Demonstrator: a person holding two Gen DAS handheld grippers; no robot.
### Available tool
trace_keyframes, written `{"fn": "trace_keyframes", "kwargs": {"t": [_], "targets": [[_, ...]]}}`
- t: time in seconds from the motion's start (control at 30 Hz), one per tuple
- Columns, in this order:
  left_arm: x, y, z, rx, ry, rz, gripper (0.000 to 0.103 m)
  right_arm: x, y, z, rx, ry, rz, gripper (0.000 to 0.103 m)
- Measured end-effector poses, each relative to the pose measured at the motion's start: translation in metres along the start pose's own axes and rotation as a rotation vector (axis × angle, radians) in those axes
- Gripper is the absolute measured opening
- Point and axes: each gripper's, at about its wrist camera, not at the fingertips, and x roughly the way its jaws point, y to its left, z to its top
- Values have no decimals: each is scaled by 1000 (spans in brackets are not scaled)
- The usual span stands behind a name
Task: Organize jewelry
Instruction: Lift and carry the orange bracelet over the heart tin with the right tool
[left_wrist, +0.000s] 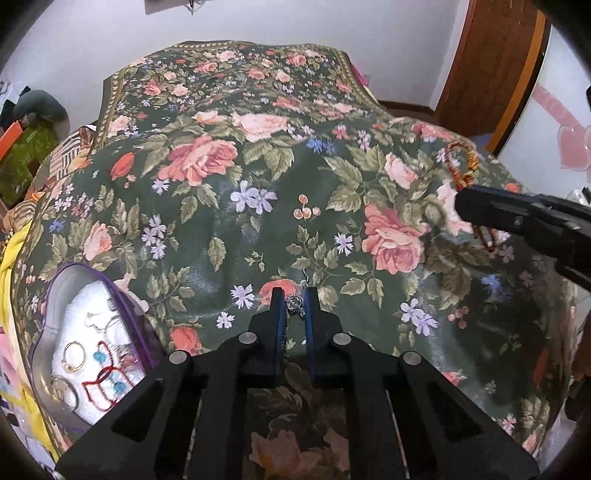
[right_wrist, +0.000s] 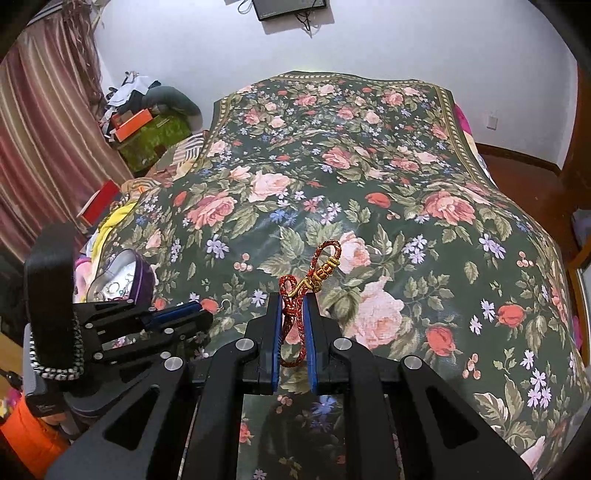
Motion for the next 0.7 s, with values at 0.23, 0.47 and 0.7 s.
{"fn": "trace_keyframes", "kwargs": {"t": [0.23,0.47,0.7], "targets": [[-49,15,5,-49,-111,-16,9,-4,16,6,-24,-15,23,10],[-107,51,7,-111,-241,24,9,-5,47,16,-69,-38,66,10],[-145,91,-2,-168,-312,81,9,-1,86,25,-128,-45,123,10]]}}
